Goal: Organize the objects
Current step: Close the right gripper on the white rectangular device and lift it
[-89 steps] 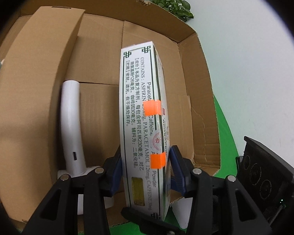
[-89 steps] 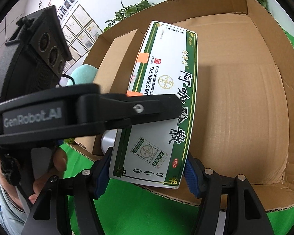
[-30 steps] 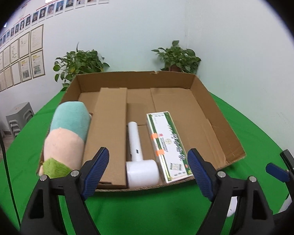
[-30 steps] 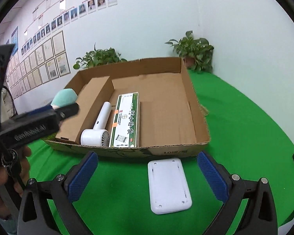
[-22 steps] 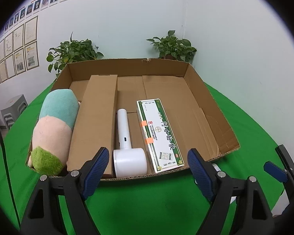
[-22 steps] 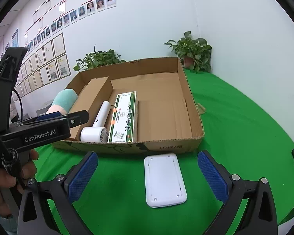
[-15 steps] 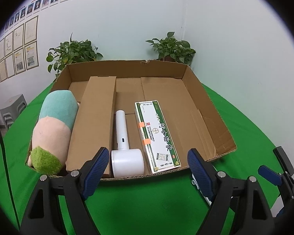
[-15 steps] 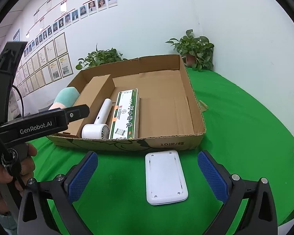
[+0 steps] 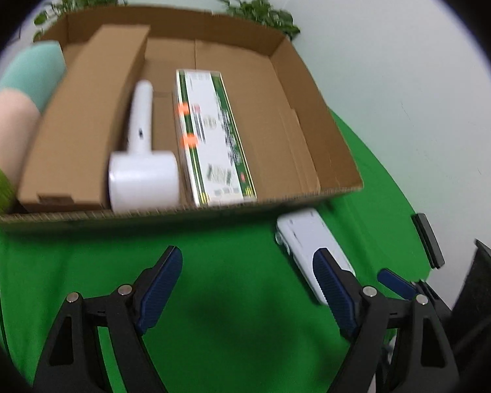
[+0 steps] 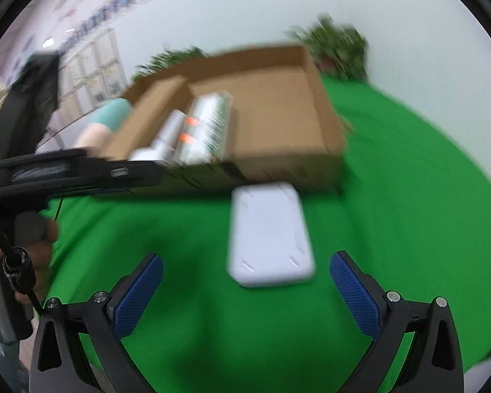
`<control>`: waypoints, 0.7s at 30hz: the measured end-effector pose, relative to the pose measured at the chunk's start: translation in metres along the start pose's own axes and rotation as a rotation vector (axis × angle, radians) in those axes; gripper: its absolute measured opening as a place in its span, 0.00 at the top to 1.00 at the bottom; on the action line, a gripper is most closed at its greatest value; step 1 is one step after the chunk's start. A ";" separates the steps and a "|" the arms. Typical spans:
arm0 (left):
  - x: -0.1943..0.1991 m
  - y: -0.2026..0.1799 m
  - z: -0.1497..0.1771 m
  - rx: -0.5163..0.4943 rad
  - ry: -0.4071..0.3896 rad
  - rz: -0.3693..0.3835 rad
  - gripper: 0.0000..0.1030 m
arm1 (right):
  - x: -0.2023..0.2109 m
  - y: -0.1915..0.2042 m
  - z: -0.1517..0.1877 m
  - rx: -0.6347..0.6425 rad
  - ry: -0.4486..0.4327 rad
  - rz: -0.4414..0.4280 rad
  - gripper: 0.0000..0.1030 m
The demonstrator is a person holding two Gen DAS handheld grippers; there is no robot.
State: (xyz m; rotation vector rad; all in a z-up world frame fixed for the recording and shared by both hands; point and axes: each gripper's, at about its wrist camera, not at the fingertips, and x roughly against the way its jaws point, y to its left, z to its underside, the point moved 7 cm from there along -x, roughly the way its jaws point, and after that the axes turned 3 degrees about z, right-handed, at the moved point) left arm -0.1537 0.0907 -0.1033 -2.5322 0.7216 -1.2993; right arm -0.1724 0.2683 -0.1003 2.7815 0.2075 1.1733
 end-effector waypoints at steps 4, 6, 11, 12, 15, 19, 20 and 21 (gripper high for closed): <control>-0.017 -0.005 0.013 0.029 0.042 0.065 0.21 | -0.010 0.000 0.001 0.041 0.047 0.001 0.08; -0.026 -0.005 0.014 0.072 0.063 0.098 0.21 | -0.017 0.007 -0.001 0.058 0.071 -0.023 0.09; -0.029 -0.004 0.013 0.128 0.068 0.142 0.23 | -0.050 0.011 -0.006 0.091 0.158 0.019 0.19; -0.028 -0.003 0.012 0.132 0.066 0.150 0.23 | -0.055 0.011 -0.009 0.112 0.160 0.054 0.24; -0.023 -0.004 0.011 0.127 0.056 0.166 0.23 | -0.060 0.012 -0.010 0.157 0.159 0.089 0.38; -0.023 -0.005 0.016 0.133 0.059 0.194 0.23 | -0.049 0.014 0.004 0.158 0.149 0.077 0.38; -0.025 -0.005 0.017 0.137 0.066 0.204 0.23 | -0.042 0.014 0.011 0.153 0.150 0.071 0.38; -0.027 -0.008 0.023 0.142 0.081 0.227 0.23 | -0.037 0.014 0.017 0.148 0.150 0.067 0.38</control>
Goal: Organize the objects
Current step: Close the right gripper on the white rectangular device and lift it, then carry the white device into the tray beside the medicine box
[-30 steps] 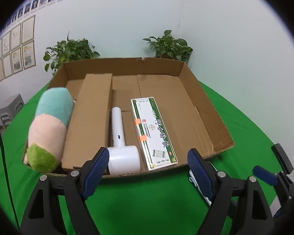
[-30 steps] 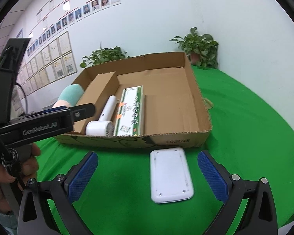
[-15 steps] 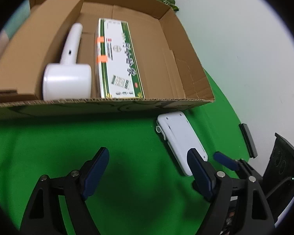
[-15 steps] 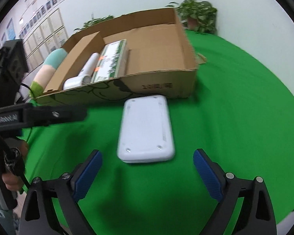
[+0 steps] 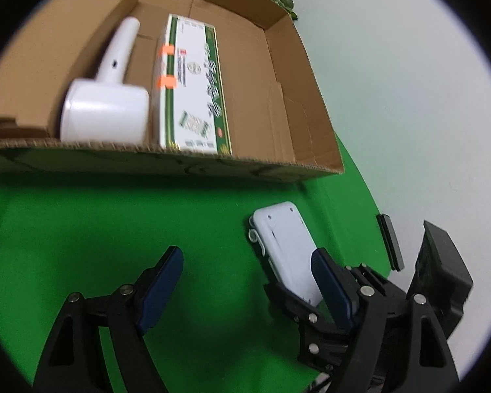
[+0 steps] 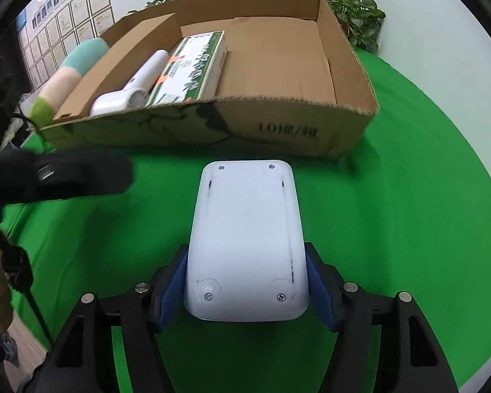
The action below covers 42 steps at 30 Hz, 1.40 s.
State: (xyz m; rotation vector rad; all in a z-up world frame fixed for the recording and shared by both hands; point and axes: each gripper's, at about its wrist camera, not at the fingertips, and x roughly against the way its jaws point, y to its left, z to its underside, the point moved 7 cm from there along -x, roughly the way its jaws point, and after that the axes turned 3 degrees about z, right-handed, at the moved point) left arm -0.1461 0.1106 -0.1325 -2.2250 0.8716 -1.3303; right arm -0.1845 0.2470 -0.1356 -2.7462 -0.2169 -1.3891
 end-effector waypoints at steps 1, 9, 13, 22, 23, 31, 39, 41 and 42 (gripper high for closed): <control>-0.003 -0.002 0.005 0.003 0.014 0.021 0.23 | 0.005 0.001 0.007 -0.009 -0.003 -0.006 0.38; -0.026 -0.035 0.046 0.031 0.098 0.179 0.23 | 0.032 -0.008 0.035 -0.215 -0.013 -0.122 0.38; -0.034 -0.038 0.048 0.058 0.104 0.195 0.40 | 0.034 -0.003 0.038 -0.230 -0.014 -0.179 0.38; -0.039 -0.042 0.060 0.047 0.115 0.158 0.66 | 0.039 0.014 0.044 -0.165 -0.022 -0.193 0.38; -0.038 -0.043 0.060 0.036 0.112 0.149 0.66 | 0.040 0.016 0.044 -0.160 -0.024 -0.188 0.38; -0.008 -0.064 0.028 -0.056 -0.002 0.106 0.67 | 0.064 0.030 0.004 -0.107 -0.145 -0.171 0.39; 0.044 -0.112 -0.038 -0.209 -0.140 0.084 0.68 | 0.110 0.037 -0.069 -0.085 -0.332 -0.180 0.39; 0.053 -0.121 -0.049 -0.238 -0.157 0.071 0.68 | 0.119 0.036 -0.083 -0.083 -0.359 -0.184 0.39; 0.057 -0.125 -0.054 -0.246 -0.164 0.065 0.68 | 0.123 0.035 -0.089 -0.083 -0.366 -0.188 0.39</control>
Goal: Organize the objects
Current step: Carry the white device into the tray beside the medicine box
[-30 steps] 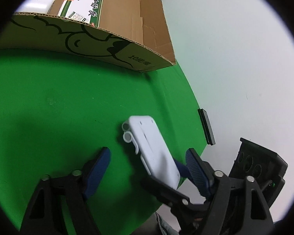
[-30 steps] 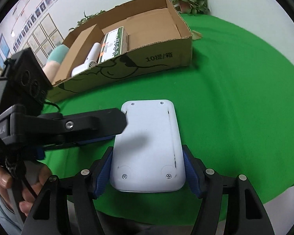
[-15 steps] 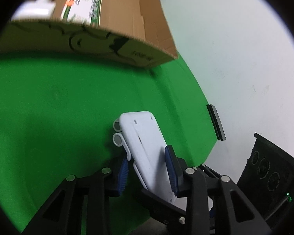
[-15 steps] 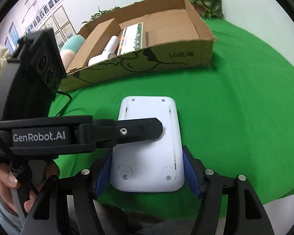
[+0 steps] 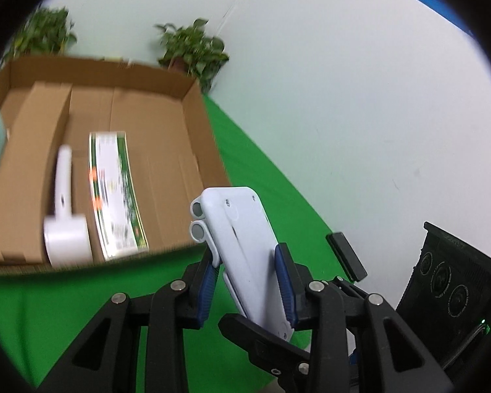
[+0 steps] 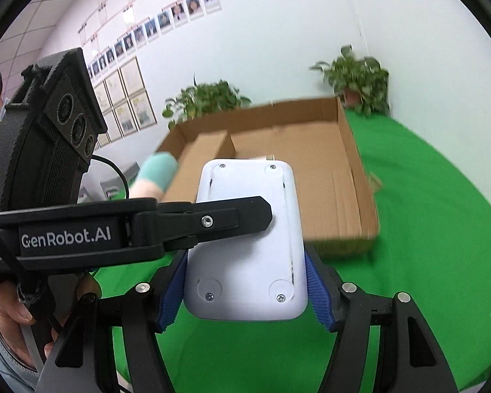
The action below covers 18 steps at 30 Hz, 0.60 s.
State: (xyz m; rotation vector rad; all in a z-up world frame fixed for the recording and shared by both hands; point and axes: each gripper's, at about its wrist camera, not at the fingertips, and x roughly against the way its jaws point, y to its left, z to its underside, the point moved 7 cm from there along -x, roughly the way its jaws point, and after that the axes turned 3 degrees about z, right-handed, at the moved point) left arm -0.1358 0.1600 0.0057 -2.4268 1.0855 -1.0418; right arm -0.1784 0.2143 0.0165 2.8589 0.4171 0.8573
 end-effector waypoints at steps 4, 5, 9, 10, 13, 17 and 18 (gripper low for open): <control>0.028 -0.003 -0.024 -0.075 -0.024 -0.041 0.68 | 0.003 0.000 -0.032 -0.003 -0.036 -0.021 0.39; 0.030 -0.006 -0.031 -0.099 -0.033 -0.054 0.68 | 0.003 0.000 -0.040 -0.002 -0.046 -0.027 0.39; 0.035 -0.010 -0.071 -0.140 -0.037 -0.106 0.69 | -0.015 -0.006 -0.081 -0.018 -0.054 -0.082 0.39; 0.029 -0.006 -0.076 -0.137 -0.029 -0.114 0.69 | -0.022 -0.009 -0.087 -0.030 -0.044 -0.088 0.39; 0.012 0.008 -0.098 -0.111 0.013 -0.120 0.69 | -0.047 -0.021 -0.106 -0.068 -0.002 -0.086 0.39; -0.009 0.022 -0.106 -0.090 0.062 -0.129 0.69 | -0.078 -0.039 -0.110 -0.099 0.048 -0.082 0.39; -0.018 0.029 -0.105 -0.083 0.078 -0.130 0.69 | -0.090 -0.045 -0.108 -0.108 0.070 -0.080 0.39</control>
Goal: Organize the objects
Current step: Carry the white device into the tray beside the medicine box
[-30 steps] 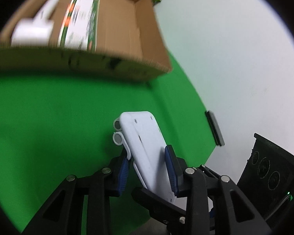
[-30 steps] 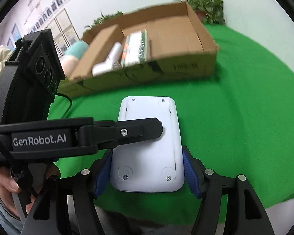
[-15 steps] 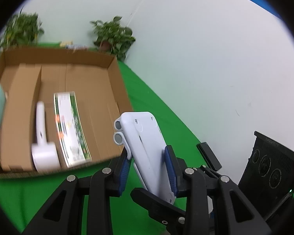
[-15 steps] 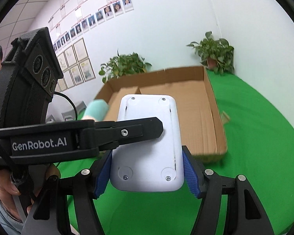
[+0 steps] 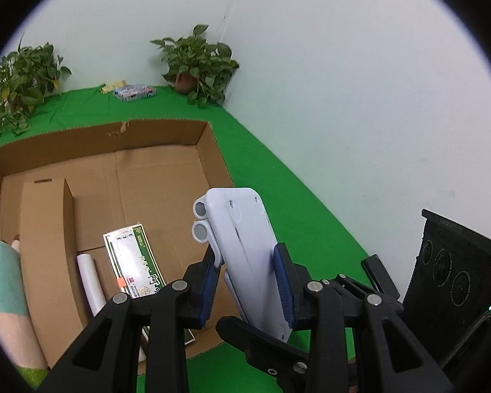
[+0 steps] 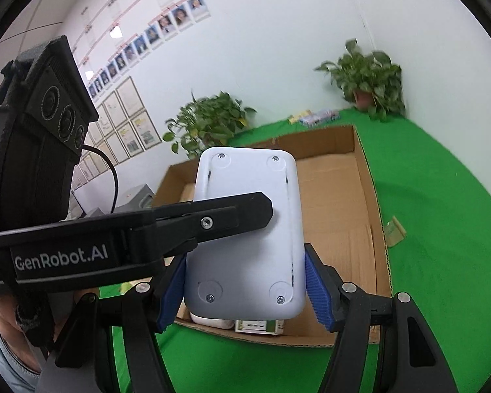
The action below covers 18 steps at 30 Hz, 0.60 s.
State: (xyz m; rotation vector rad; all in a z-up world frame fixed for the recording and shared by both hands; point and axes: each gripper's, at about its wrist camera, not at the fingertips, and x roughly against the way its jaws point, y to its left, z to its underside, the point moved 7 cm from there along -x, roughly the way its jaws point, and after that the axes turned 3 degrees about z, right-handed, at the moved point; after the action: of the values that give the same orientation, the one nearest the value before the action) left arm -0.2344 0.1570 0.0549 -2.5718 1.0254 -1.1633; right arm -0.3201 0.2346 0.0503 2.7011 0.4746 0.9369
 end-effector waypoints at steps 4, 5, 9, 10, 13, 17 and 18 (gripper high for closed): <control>-0.040 0.021 0.016 0.026 0.080 -0.025 0.69 | -0.041 -0.025 0.014 -0.042 0.092 -0.015 0.39; -0.047 0.026 0.020 0.030 0.098 -0.035 0.69 | -0.054 -0.032 0.021 -0.060 0.129 -0.026 0.39; -0.088 0.051 0.043 0.060 0.191 -0.080 0.70 | -0.090 -0.054 0.049 -0.115 0.227 -0.042 0.39; -0.092 0.054 0.046 0.067 0.203 -0.081 0.70 | -0.096 -0.058 0.052 -0.126 0.240 -0.041 0.39; -0.109 0.067 0.058 0.108 0.243 -0.078 0.70 | -0.113 -0.067 0.063 -0.154 0.281 -0.035 0.39; -0.123 0.081 0.067 0.154 0.262 -0.069 0.70 | -0.116 -0.066 0.081 -0.155 0.310 -0.015 0.39; -0.124 0.082 0.068 0.161 0.262 -0.066 0.69 | -0.119 -0.066 0.082 -0.151 0.313 -0.008 0.39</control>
State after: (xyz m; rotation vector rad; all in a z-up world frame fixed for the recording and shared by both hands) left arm -0.2880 0.1633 -0.0997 -2.3908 0.8560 -1.5634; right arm -0.3708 0.2408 -0.1000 2.4251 0.4522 1.3446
